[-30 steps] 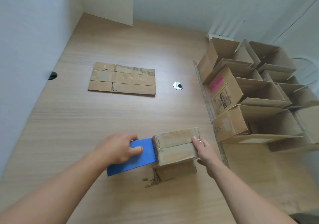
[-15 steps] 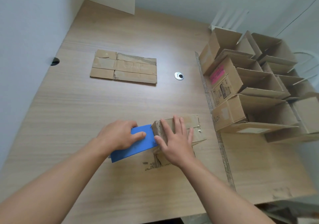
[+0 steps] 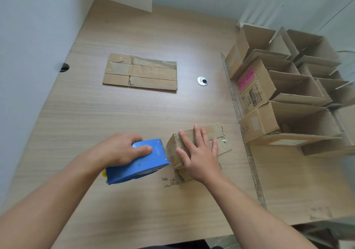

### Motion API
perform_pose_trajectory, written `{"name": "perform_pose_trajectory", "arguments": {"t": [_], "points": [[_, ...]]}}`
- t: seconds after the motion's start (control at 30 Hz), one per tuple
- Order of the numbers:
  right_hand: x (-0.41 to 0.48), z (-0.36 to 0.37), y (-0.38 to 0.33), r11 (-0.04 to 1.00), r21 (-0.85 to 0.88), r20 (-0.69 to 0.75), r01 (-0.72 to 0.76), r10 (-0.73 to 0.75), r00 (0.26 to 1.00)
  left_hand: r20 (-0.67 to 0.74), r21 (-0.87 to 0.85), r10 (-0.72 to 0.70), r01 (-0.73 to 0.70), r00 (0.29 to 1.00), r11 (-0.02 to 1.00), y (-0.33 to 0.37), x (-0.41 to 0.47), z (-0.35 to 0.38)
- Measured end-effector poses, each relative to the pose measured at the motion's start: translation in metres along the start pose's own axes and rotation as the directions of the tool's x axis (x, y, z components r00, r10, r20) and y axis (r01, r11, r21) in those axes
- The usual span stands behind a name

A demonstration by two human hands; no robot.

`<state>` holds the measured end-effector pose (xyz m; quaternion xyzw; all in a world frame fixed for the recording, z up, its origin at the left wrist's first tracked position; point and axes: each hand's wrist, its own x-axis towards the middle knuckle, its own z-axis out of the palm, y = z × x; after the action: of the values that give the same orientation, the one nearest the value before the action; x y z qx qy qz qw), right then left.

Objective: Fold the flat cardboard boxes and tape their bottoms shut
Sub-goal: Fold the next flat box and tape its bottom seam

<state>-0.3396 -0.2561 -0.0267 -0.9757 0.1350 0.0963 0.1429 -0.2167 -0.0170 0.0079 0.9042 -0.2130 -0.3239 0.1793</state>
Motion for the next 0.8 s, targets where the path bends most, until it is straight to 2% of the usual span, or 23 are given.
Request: {"name": "perform_pose_trajectory", "arguments": {"t": [0.17,0.5,0.7,0.8], "points": [[0.003,0.001,0.004,0.999,0.03,-0.001,0.011,-0.011,1.0,-0.016,0.049,-0.027,0.028,1.0,0.998,-0.011,-0.006,0.006],[0.004,-0.002,0.004,0.999,0.044,0.059,0.016,-0.019,0.998,-0.009,0.165,-0.104,0.104,0.995,0.981,0.031,0.032,0.034],[0.006,0.001,0.003,0.998,0.062,0.026,0.009,-0.011,1.0,-0.061,0.249,-0.101,0.113,0.993,0.962,0.046,0.039,0.033],[0.004,0.0,0.0,0.998,0.068,0.02,0.006,-0.007,1.0,-0.135,0.292,-0.115,0.151,0.984,0.945,0.057,0.035,0.033]]}}
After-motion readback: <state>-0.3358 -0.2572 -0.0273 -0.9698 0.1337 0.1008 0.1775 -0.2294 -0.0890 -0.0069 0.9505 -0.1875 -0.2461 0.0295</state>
